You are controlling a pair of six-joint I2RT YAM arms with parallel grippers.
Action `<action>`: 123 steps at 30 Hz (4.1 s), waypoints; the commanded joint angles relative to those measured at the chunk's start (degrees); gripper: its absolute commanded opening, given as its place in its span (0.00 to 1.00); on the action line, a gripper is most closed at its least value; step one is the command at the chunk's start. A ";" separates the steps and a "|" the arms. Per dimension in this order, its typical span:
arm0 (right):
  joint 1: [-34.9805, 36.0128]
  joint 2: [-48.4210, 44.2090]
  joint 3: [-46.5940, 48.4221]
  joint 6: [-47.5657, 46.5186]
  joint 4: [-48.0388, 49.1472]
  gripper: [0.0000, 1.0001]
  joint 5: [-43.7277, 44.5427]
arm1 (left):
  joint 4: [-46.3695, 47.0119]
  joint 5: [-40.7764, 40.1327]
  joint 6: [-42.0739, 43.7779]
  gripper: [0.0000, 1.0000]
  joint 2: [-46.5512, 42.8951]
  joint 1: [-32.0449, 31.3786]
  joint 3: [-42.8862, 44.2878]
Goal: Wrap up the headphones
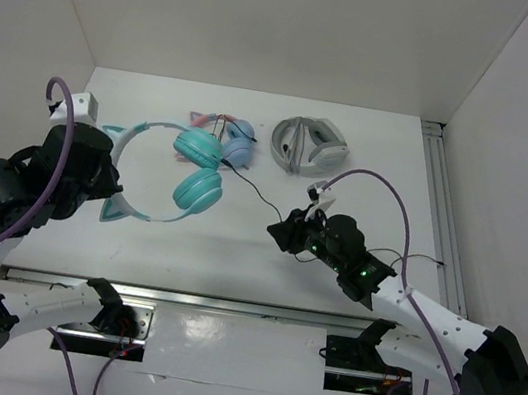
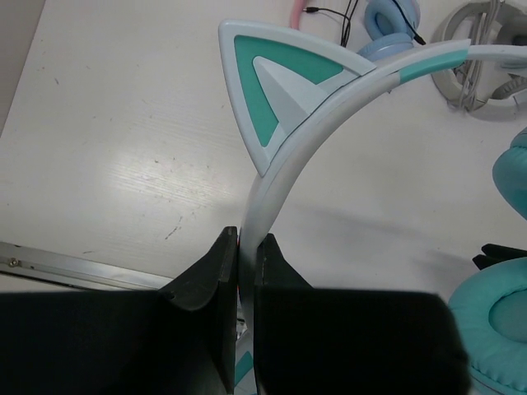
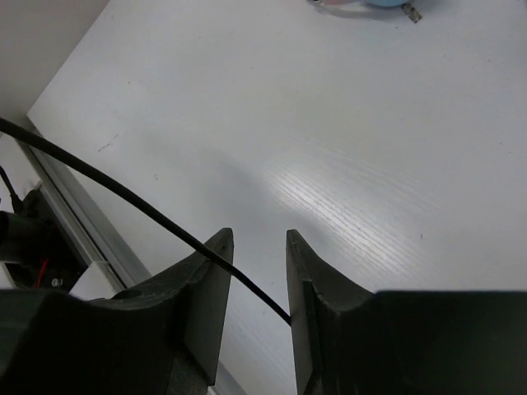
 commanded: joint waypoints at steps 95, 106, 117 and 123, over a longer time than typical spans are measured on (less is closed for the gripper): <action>16.67 1.88 14.54 -13.07 -15.08 0.00 31.31 | 42.51 27.40 38.83 0.00 -1.82 -30.92 -26.22; 12.18 2.22 12.95 -18.08 -5.58 0.00 3.53 | 44.36 31.72 39.36 0.00 -1.91 -30.92 -26.21; 8.58 5.12 6.35 -15.72 13.49 0.10 -14.85 | 49.37 34.89 37.00 0.00 -5.61 -30.92 -26.22; 8.05 9.69 4.17 -13.17 22.19 0.23 -17.50 | 51.04 29.70 34.54 0.00 -8.23 -30.92 -25.69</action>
